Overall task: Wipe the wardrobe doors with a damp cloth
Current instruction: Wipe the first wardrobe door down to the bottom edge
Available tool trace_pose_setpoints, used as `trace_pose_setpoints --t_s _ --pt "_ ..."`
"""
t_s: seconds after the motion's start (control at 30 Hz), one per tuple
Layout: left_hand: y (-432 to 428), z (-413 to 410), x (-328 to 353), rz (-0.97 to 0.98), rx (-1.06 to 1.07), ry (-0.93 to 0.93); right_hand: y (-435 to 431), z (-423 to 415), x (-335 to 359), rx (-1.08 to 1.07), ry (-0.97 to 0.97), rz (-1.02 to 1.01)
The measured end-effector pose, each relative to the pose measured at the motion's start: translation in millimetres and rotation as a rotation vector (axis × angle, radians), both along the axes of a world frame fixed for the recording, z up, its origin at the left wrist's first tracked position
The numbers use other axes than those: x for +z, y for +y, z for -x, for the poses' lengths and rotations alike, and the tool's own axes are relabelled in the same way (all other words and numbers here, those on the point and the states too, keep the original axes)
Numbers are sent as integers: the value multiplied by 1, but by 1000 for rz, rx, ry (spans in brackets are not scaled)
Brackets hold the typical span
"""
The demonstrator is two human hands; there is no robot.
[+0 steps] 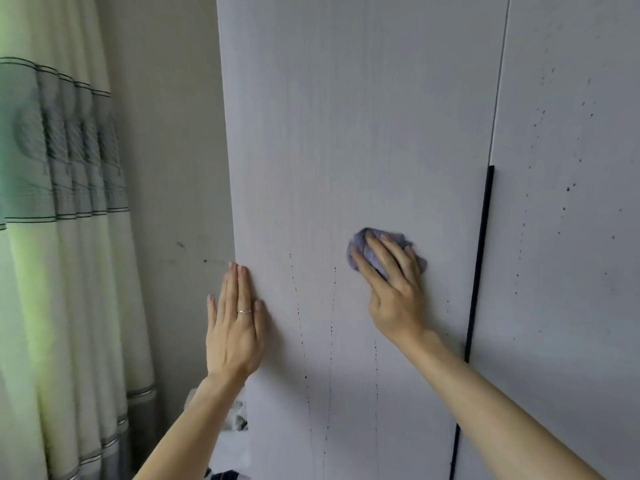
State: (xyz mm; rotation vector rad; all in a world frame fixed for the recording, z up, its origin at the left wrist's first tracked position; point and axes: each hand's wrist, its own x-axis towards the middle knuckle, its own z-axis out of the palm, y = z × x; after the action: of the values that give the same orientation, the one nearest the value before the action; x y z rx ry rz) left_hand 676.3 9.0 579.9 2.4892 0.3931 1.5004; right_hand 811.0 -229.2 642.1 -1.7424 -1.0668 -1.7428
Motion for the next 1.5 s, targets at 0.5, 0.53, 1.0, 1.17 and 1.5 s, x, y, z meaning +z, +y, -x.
trace_pose_setpoints --t_s 0.5,0.53,1.0,1.17,1.5 --pt "25 -12 -8 -116 -80 -82 43 21 -17 -33 -38 130" --pt "27 -12 -9 -127 -81 -84 42 24 -35 -43 -71 211" --pt "25 -7 -18 -34 -188 -82 86 40 5 -48 -93 264" --pt "37 11 -67 -91 -220 32 82 46 -17 -84 -229 602" --pt "42 12 -77 -179 -157 37 130 64 29 -43 -136 369"
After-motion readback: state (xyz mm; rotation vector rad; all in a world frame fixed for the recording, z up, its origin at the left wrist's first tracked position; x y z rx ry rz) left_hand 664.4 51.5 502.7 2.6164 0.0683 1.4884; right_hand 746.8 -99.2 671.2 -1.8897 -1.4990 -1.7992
